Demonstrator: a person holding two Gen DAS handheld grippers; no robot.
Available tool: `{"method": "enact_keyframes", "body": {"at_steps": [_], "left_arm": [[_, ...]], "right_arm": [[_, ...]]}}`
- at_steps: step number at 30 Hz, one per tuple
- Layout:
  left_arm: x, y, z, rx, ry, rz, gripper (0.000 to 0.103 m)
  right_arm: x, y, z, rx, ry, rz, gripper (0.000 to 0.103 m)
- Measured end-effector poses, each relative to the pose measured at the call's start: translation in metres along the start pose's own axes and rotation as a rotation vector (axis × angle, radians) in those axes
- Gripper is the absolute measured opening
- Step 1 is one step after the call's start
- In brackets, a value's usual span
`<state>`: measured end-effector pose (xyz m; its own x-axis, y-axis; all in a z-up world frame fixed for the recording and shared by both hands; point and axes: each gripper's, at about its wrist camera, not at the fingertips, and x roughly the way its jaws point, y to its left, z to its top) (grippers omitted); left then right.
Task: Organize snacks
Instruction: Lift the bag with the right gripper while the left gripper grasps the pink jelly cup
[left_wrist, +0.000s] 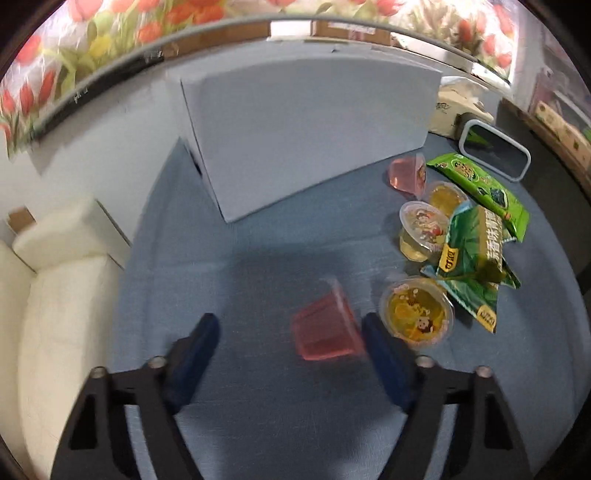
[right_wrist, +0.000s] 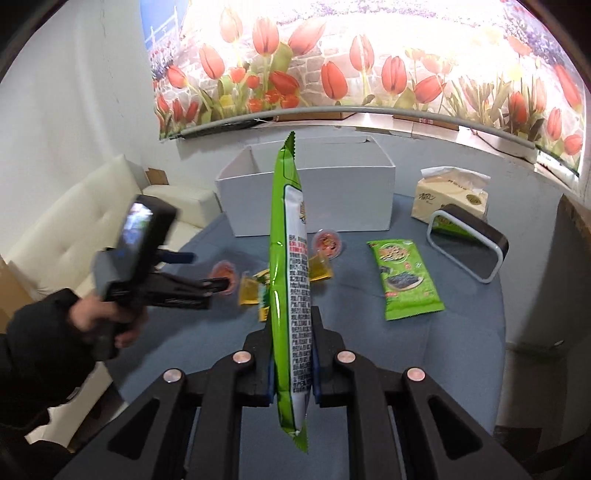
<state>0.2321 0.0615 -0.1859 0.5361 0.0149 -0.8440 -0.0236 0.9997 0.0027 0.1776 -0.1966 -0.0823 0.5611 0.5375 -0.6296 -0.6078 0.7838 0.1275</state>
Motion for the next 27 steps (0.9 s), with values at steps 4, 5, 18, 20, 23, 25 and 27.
{"method": "enact_keyframes", "body": {"at_steps": [4,5,18,20,23,25,27], "left_arm": [[0.005,0.002,0.000,-0.049,0.011,-0.054,0.061],[0.005,0.002,0.000,-0.052,0.011,-0.056,0.051],[-0.026,0.014,-0.003,-0.112,-0.047,-0.113,0.039],[-0.041,0.012,-0.003,-0.108,-0.077,-0.117,0.038],[-0.065,0.007,0.000,-0.090,-0.121,-0.106,0.038],[-0.082,0.002,0.006,-0.076,-0.155,-0.109,0.038],[-0.097,-0.002,0.011,-0.059,-0.187,-0.098,0.038]], "right_arm": [[-0.004,0.003,-0.004,0.001,-0.004,0.008,0.014],[-0.005,0.004,-0.005,0.002,-0.003,0.011,0.014],[-0.008,0.008,-0.013,0.024,-0.015,0.015,0.014],[-0.008,0.011,-0.013,0.027,-0.020,0.022,0.014],[-0.005,0.015,-0.010,0.019,-0.028,0.013,0.014],[-0.003,0.017,-0.006,0.021,-0.031,0.012,0.014],[-0.002,0.018,-0.001,0.020,-0.037,0.011,0.014]]}}
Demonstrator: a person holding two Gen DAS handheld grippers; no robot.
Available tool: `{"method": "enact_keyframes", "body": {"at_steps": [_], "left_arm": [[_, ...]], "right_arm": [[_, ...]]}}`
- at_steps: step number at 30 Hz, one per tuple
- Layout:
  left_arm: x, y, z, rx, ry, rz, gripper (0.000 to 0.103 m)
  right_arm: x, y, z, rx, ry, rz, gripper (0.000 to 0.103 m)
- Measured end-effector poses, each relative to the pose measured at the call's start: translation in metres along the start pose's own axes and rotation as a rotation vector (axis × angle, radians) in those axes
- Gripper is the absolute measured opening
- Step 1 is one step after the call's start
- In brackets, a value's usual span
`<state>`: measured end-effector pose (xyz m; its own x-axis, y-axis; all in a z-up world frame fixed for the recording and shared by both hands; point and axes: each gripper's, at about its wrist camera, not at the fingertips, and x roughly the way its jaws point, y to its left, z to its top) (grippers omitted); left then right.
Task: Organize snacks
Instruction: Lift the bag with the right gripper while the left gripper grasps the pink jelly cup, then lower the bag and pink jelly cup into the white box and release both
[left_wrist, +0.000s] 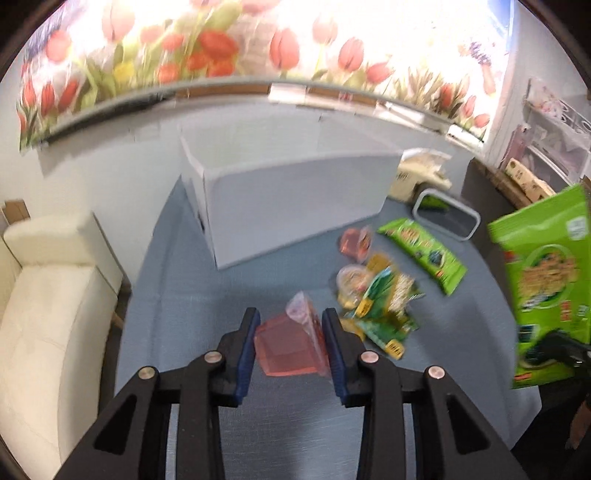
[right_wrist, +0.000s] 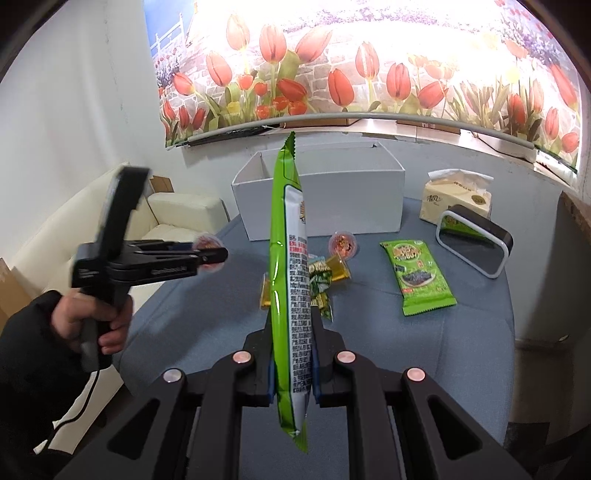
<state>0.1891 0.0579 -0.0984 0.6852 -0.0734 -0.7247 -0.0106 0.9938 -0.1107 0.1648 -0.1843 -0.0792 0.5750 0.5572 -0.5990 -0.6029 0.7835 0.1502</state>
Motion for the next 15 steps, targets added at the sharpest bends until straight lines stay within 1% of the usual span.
{"method": "enact_keyframes", "body": {"at_steps": [6,10,12,15], "left_arm": [[-0.025,-0.014,0.023,0.036,-0.060,0.006,0.038],[-0.034,-0.012,0.048,0.025,-0.084,0.016,0.038],[-0.036,-0.011,0.060,0.021,-0.097,0.025,0.038],[-0.032,-0.008,0.087,0.018,-0.119,0.030,0.038]], "right_arm": [[-0.001,0.004,0.017,-0.011,-0.031,-0.006,0.014],[0.005,-0.001,0.047,-0.015,-0.060,-0.020,0.014],[0.014,-0.004,0.067,-0.021,-0.070,-0.022,0.014],[0.034,-0.010,0.100,-0.036,-0.083,-0.046,0.014]]}}
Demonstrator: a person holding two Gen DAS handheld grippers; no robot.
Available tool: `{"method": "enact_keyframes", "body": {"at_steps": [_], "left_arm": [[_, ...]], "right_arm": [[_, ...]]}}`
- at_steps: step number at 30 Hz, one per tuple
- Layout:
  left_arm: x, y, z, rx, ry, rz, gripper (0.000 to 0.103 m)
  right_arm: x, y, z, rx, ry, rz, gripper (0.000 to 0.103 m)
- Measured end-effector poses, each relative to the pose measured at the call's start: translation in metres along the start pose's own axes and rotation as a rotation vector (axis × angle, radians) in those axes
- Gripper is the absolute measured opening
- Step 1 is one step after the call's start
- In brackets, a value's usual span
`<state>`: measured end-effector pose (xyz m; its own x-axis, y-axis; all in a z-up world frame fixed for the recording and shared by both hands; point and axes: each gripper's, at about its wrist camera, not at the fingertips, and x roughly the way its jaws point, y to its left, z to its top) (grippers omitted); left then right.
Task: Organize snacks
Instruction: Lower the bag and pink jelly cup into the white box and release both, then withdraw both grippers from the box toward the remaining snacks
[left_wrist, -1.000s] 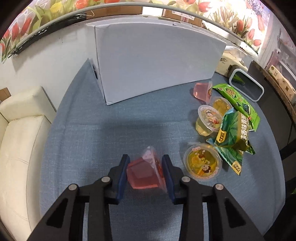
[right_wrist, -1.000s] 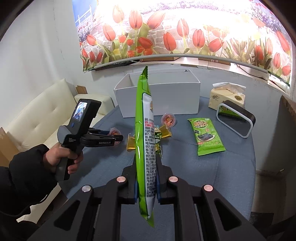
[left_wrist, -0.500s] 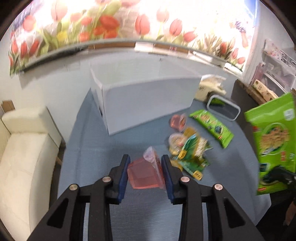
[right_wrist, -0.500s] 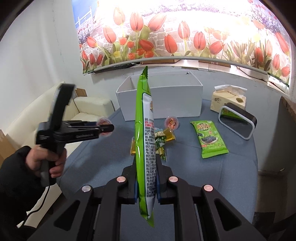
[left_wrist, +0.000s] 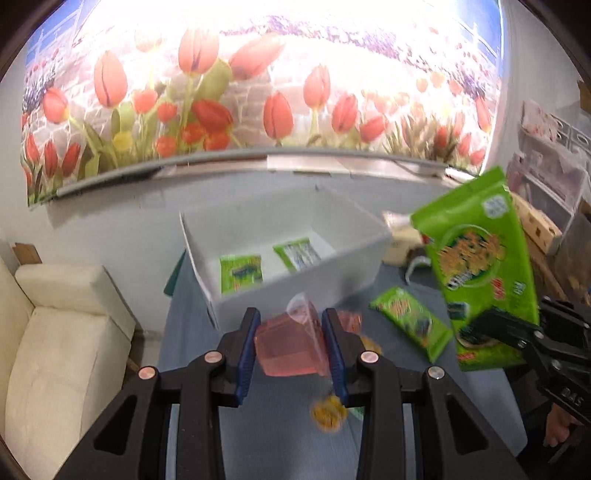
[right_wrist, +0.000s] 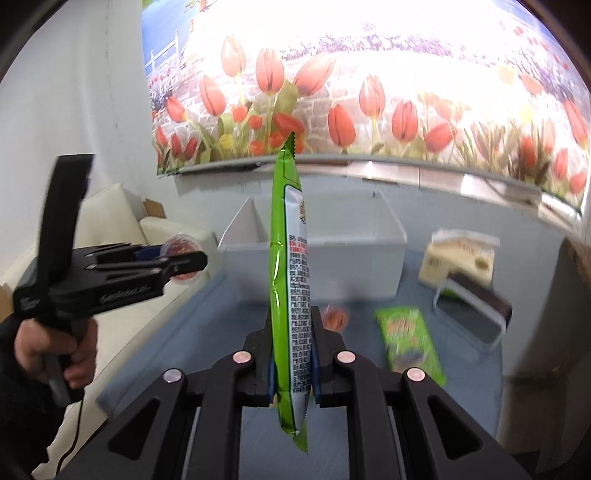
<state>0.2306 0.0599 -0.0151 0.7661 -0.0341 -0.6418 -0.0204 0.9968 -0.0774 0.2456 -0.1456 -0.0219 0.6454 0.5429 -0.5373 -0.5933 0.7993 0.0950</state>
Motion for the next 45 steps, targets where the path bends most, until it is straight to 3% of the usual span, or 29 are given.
{"method": "enact_keyframes", "body": {"at_steps": [5,11,15,24,25,26,27,28,29,30,32,35,36,45], "left_arm": [[0.027,0.009,0.049,-0.010,-0.017,-0.001,0.038],[0.094,0.032,0.088,-0.044,0.043,0.043,0.039],[0.141,0.046,0.092,-0.046,0.103,0.076,0.039],[0.194,0.058,0.087,-0.056,0.164,0.058,0.039],[0.198,0.059,0.086,-0.057,0.174,0.051,0.041],[0.202,0.058,0.086,-0.053,0.183,0.045,0.053],[0.202,0.056,0.086,-0.042,0.176,0.041,0.070],[0.200,0.054,0.085,-0.024,0.161,0.039,0.078],[0.198,0.052,0.085,-0.008,0.147,0.049,0.091],[0.198,0.051,0.086,-0.001,0.140,0.059,0.098],[0.195,0.053,0.086,-0.010,0.133,0.064,0.103],[0.188,0.054,0.087,-0.006,0.116,0.072,0.103],[0.186,0.054,0.087,-0.004,0.114,0.086,0.103],[0.148,0.038,0.085,0.034,0.053,0.105,0.103]], "right_arm": [[0.048,-0.011,0.050,-0.011,-0.007,-0.020,0.014],[0.129,-0.033,0.097,0.012,0.061,-0.032,0.014],[0.181,-0.048,0.105,0.027,0.130,-0.055,0.014],[0.218,-0.065,0.118,0.046,0.141,-0.079,0.016],[0.223,-0.066,0.117,0.049,0.140,-0.087,0.030],[0.225,-0.067,0.117,0.049,0.137,-0.096,0.046],[0.226,-0.068,0.116,0.050,0.129,-0.099,0.079],[0.225,-0.067,0.115,0.045,0.118,-0.108,0.090],[0.224,-0.067,0.114,0.035,0.112,-0.114,0.090],[0.223,-0.067,0.114,0.021,0.115,-0.132,0.090],[0.220,-0.067,0.114,0.007,0.112,-0.156,0.090],[0.208,-0.070,0.113,0.013,0.082,-0.180,0.094],[0.202,-0.072,0.112,0.019,0.066,-0.181,0.102],[0.136,-0.072,0.112,0.059,-0.045,-0.202,0.103]]}}
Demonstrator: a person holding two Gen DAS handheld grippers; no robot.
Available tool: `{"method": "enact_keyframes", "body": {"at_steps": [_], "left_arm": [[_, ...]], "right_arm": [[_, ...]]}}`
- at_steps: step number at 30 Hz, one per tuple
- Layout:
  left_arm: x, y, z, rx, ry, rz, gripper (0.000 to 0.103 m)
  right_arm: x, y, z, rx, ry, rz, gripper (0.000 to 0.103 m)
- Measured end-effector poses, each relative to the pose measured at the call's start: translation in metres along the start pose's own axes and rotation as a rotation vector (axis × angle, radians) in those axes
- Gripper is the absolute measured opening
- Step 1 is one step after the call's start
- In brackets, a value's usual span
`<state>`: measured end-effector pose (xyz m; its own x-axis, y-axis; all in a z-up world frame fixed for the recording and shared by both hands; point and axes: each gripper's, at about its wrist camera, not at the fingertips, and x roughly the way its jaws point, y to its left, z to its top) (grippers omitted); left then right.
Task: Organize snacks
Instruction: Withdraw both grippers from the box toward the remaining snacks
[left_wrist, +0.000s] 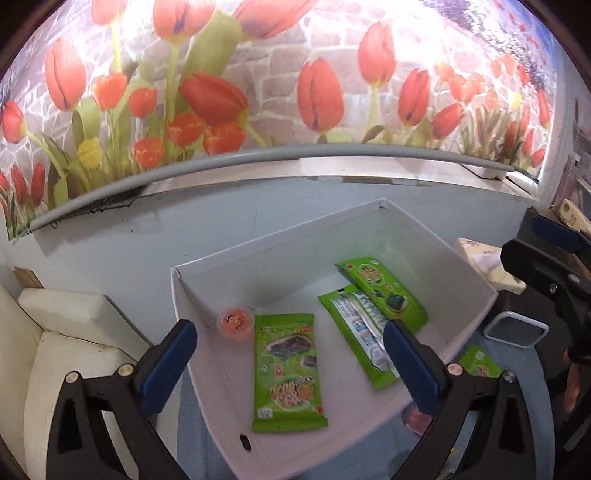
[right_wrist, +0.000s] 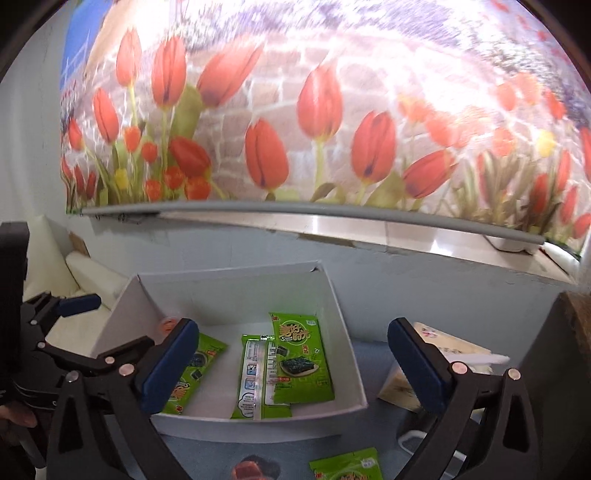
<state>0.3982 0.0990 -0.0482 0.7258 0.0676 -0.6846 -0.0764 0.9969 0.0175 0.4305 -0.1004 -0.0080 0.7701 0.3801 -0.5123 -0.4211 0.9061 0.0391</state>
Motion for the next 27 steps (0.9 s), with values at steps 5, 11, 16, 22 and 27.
{"method": "enact_keyframes", "body": {"at_steps": [5,11,16,22,27], "left_arm": [[-0.037,-0.012,-0.009,0.023,-0.041,0.034,0.103],[-0.098,-0.031,-0.039,0.058,-0.097,-0.035,0.103],[-0.139,-0.049,-0.084,0.102,-0.127,-0.058,0.103],[-0.159,-0.061,-0.143,0.058,-0.076,-0.130,0.103],[-0.160,-0.067,-0.182,0.034,-0.028,-0.138,0.103]], "right_arm": [[-0.042,-0.005,-0.012,0.035,-0.040,0.004,0.103],[-0.103,-0.016,-0.051,0.065,-0.114,-0.008,0.103],[-0.134,-0.029,-0.106,0.021,-0.091,-0.090,0.103],[-0.104,-0.051,-0.166,0.026,0.095,-0.061,0.103],[-0.055,-0.059,-0.189,0.008,0.197,-0.031,0.103]]}}
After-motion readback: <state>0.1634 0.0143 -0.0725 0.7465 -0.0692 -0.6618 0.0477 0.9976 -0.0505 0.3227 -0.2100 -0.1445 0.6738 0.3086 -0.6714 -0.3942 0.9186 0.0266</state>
